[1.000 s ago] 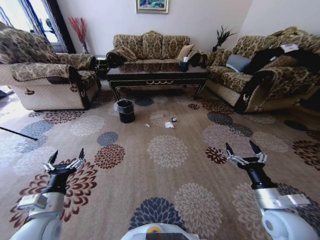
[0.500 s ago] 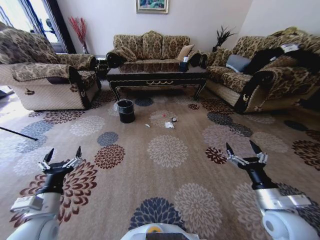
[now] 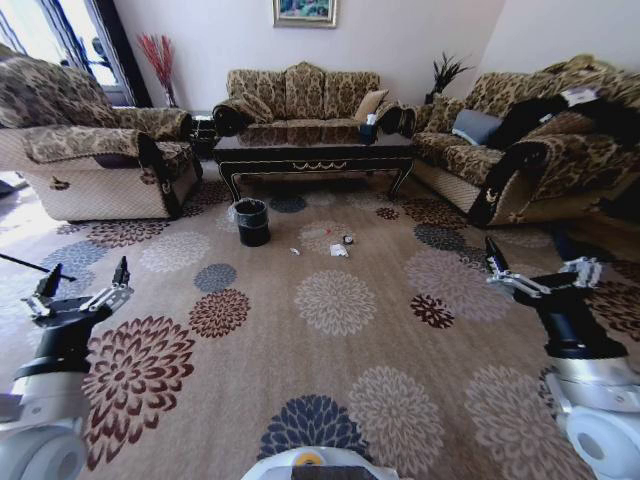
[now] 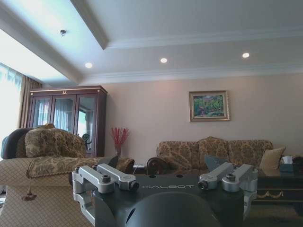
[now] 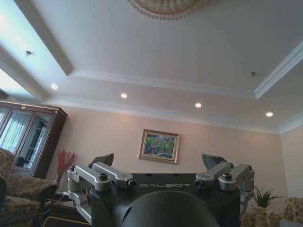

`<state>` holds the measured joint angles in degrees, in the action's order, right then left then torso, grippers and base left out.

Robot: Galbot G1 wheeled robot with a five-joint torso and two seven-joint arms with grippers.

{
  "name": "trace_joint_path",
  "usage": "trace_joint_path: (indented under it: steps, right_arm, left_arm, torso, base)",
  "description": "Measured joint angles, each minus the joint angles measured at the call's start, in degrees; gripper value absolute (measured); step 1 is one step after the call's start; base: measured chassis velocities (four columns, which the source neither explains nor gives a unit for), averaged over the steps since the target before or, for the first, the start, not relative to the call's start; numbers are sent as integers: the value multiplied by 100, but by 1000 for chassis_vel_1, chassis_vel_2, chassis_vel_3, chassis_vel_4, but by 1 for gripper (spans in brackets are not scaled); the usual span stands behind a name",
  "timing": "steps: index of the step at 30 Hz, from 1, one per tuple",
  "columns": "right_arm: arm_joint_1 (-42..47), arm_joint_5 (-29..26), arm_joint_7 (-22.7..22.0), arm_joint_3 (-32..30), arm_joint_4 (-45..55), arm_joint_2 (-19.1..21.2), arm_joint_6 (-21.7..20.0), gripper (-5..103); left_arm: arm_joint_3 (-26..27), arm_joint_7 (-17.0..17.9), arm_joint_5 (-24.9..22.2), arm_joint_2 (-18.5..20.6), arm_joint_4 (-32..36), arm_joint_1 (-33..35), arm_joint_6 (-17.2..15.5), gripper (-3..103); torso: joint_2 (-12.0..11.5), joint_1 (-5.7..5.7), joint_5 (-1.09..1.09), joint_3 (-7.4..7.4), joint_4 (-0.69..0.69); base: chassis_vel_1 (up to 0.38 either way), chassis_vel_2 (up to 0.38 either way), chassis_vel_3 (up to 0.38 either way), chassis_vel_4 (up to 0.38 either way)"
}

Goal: Move to the front of the table and pick up the trash from the floor, then place it into the trash bin.

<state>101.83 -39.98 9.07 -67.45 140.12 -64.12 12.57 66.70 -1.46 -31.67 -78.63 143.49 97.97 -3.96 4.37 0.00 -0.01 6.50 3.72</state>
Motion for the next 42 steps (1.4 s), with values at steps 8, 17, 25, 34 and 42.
trace_joint_path:
  steps: [8, 17, 25, 34, 42]
  right_arm:
    - [27, 758, 40, 535, -1137, -291, 384, 100]
    - [45, 793, 32, 606, -1365, -330, 466, 100]
    - [-5, 1014, 152, 713, -1477, -419, 440, 100]
    - [-43, 1044, 167, 704, -1503, -409, 445, 100]
    - [-85, 1040, 184, 742, -1558, -410, 452, 100]
  left_arm:
    - [-520, -39, 1034, -230, -763, 97, 343, 100]
    - [-524, -62, 1136, -230, -963, 75, 379, 100]
    - [-507, -133, 1156, -265, -1052, 125, 454, 100]
    - [-509, -137, 1128, -248, -1006, 35, 420, 100]
    - [-497, -131, 980, -230, -998, -98, 676, 100]
  torso:
    - [1, 0, 1, 3, 1]
    - [4, 0, 1, 3, 1]
    - [4, 0, 1, 4, 1]
    - [5, 0, 1, 4, 1]
    - [6, -1, 0, 4, 0]
  base:
    - [0, 0, 0, 0]
    - [0, 0, 0, 0]
    - [0, 0, 0, 0]
    - [0, 0, 0, 0]
    - [-61, 74, 74, -69]
